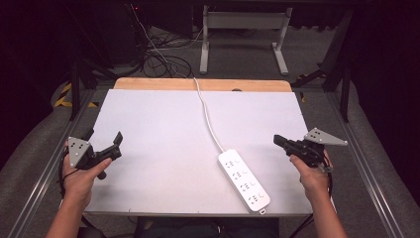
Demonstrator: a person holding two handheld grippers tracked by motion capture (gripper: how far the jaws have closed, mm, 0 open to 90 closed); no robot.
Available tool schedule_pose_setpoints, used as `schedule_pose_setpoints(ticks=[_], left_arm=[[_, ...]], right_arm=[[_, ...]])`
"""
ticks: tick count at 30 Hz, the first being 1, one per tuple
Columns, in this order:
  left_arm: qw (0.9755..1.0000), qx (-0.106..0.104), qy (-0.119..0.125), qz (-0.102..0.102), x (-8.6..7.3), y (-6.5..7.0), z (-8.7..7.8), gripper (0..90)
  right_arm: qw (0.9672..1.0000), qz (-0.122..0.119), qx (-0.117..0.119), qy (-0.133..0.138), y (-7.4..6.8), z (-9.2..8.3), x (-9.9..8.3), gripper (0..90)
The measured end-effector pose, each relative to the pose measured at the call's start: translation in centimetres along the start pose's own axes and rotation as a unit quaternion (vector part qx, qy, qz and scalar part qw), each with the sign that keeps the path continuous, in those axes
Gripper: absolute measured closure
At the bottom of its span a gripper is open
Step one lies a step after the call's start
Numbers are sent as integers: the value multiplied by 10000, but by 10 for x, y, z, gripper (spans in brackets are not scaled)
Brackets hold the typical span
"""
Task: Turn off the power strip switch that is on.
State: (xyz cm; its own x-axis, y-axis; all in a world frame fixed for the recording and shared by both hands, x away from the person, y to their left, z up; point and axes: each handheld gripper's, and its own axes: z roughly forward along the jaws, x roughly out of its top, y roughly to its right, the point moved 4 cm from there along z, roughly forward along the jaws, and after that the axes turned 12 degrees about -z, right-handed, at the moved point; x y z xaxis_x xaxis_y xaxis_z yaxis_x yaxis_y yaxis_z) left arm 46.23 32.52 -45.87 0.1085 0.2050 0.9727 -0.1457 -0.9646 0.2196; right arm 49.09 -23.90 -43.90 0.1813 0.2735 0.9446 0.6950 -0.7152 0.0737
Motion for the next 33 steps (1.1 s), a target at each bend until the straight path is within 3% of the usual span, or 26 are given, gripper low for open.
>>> schedule_pose_setpoints(ticks=[6,17,33], left_arm=[[10000,-2,-4,19,0,0,0,43],[10000,3,-18,25,-1,0,1,43],[10000,0,-32,47,-1,0,0,43]], right_arm=[[9998,-83,158,-40,-8,6,2,900],[9968,-369,635,-308,-35,31,7,900],[9888,-730,1073,-737,-60,54,3,900]])
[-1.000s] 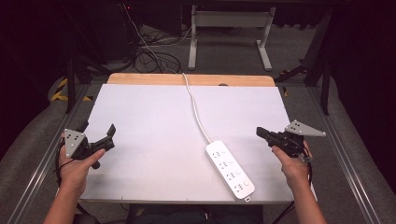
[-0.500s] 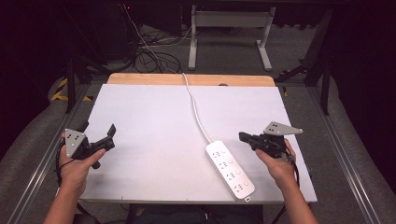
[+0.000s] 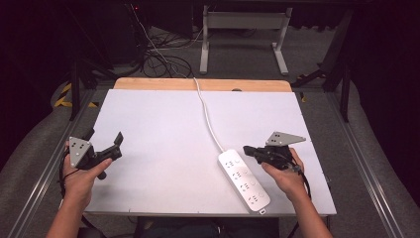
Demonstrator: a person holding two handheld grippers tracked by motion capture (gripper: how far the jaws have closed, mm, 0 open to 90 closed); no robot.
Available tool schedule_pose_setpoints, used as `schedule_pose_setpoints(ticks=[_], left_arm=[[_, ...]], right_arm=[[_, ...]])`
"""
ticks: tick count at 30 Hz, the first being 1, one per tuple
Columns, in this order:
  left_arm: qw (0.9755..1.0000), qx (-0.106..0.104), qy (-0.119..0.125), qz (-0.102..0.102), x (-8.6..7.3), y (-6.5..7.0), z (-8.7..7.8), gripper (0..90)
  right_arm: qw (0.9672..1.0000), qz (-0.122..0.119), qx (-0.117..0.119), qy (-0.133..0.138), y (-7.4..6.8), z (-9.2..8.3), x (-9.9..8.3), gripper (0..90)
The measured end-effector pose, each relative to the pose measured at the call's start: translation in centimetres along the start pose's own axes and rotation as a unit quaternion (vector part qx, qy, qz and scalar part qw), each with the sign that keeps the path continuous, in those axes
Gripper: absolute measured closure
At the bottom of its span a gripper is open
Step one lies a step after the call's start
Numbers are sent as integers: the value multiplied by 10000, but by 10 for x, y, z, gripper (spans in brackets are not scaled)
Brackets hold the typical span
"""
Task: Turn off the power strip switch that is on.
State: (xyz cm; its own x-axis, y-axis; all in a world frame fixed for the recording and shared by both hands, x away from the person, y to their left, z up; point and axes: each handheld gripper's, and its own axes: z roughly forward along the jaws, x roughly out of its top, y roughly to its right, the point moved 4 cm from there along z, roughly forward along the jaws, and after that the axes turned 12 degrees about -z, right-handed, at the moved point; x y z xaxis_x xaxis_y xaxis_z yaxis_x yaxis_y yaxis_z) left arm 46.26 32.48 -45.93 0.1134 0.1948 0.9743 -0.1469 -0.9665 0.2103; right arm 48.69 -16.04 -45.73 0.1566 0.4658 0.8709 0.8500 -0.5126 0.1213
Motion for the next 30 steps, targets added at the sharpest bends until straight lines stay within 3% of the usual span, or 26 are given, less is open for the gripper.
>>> schedule_pose_setpoints(ticks=[6,15,24,30], left_arm=[[10000,-16,-7,-7,0,0,0,44],[10000,-16,-11,1,0,1,0,44],[10000,-14,-11,-6,0,1,0,44],[10000,-6,-15,-16,-1,0,0,44]], right_arm=[[9989,-155,123,-418,-7,16,-5,900],[9963,-258,163,-799,-10,29,-12,900],[9933,-377,38,-1090,-12,36,-12,900],[9925,-307,-8,-1181,-15,39,-13,900]])
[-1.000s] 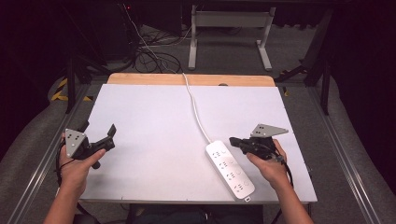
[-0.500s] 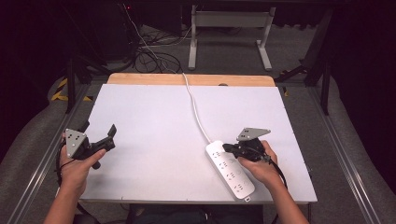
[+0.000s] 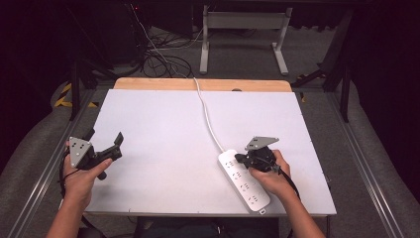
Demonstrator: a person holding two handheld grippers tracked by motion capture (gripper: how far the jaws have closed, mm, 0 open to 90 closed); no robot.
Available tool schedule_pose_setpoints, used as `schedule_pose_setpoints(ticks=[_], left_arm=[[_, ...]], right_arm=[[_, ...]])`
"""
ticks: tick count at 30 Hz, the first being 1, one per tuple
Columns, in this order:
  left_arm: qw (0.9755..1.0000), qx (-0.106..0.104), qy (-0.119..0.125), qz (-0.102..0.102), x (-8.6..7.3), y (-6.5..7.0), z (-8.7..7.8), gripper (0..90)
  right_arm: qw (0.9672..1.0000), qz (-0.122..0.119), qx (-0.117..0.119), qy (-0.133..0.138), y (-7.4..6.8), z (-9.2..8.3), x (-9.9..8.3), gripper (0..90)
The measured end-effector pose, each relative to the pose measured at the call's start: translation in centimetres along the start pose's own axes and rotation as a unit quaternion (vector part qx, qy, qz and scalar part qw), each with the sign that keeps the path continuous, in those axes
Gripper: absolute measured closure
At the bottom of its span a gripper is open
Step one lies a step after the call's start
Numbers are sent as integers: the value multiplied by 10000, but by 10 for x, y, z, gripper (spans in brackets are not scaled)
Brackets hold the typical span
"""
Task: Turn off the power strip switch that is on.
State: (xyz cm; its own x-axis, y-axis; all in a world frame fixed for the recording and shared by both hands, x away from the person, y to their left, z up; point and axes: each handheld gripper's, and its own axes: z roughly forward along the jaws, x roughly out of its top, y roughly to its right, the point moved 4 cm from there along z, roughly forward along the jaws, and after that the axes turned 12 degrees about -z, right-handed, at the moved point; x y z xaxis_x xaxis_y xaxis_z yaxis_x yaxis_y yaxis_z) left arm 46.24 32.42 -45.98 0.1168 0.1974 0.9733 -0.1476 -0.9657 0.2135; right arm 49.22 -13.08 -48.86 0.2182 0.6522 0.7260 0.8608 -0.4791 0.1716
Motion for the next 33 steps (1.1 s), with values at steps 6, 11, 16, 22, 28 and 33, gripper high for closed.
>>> schedule_pose_setpoints(ticks=[6,11,16,22,28,33], left_arm=[[10000,27,2,-31,0,-2,-1,44],[10000,28,8,-42,0,-2,-2,44],[10000,33,5,-34,0,-2,-2,45],[10000,41,2,-33,0,-2,-2,46],[10000,55,0,-51,0,-3,-3,47],[10000,61,7,-77,0,-3,-4,48]], right_arm=[[10000,-42,-72,-7,-5,5,5,900],[9999,-9,-97,-44,-5,4,5,900],[9999,136,-35,5,-4,5,4,900],[9998,207,-26,-8,-3,5,4,900],[9996,269,-24,-2,-3,4,4,900],[9994,355,-18,-22,-3,4,4,900]])
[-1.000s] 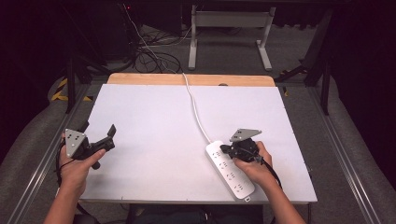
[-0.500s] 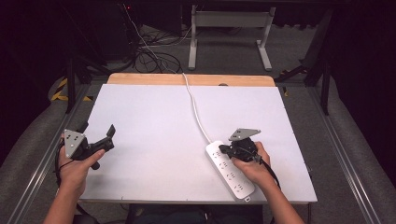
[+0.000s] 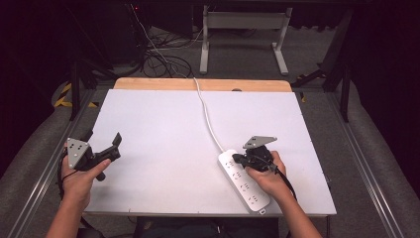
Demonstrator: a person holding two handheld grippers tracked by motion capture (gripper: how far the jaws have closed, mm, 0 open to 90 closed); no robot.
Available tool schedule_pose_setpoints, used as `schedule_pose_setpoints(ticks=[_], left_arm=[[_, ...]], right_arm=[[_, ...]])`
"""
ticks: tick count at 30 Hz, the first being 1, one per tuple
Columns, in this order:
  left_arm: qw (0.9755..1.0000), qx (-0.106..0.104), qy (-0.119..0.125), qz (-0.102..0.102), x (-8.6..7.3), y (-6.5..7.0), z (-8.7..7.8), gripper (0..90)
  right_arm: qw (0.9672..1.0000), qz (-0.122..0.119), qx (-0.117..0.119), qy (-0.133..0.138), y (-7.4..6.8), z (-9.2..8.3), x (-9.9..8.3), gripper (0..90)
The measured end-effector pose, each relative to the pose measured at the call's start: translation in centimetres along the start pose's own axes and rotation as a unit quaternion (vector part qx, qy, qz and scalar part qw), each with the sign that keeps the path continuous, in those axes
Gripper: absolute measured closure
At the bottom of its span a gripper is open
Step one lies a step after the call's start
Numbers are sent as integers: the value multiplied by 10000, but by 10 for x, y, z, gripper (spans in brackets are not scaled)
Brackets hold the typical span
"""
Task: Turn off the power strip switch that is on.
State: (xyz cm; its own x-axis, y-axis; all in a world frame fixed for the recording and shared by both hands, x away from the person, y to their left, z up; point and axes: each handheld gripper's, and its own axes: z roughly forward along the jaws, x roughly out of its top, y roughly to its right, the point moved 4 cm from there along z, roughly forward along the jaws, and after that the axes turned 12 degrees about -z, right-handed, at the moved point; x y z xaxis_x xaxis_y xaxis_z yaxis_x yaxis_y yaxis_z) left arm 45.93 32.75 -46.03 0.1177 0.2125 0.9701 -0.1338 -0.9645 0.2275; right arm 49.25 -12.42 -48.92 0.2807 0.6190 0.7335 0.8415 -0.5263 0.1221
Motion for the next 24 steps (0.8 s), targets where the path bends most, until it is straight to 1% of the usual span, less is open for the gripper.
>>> schedule_pose_setpoints(ticks=[2,3,10,13,15,18,21,22,24], left_arm=[[10000,2,0,-4,0,0,0,48],[10000,2,-2,-1,0,0,0,48],[10000,19,-9,0,0,-1,-1,51],[10000,21,-6,-12,0,-1,-1,51],[10000,29,-8,-4,0,-1,-1,52],[10000,30,-13,0,0,-2,-1,52],[10000,32,-9,-1,0,-2,-1,52],[10000,29,-12,3,0,-2,-1,52],[10000,26,-10,4,0,-3,-1,52]], right_arm=[[10000,-11,-5,-4,0,0,0,900],[10000,-61,-55,-18,-1,0,1,900],[9998,-95,-143,-59,-3,0,1,900],[9998,-98,-154,-40,-4,0,1,900],[9999,-31,-164,-31,-4,0,0,900],[9998,-64,-205,-52,-4,0,1,900],[9998,-53,-195,-52,-4,0,1,900],[9999,-12,-160,-33,-3,0,0,900],[9999,-40,-154,-23,-3,0,0,900]])
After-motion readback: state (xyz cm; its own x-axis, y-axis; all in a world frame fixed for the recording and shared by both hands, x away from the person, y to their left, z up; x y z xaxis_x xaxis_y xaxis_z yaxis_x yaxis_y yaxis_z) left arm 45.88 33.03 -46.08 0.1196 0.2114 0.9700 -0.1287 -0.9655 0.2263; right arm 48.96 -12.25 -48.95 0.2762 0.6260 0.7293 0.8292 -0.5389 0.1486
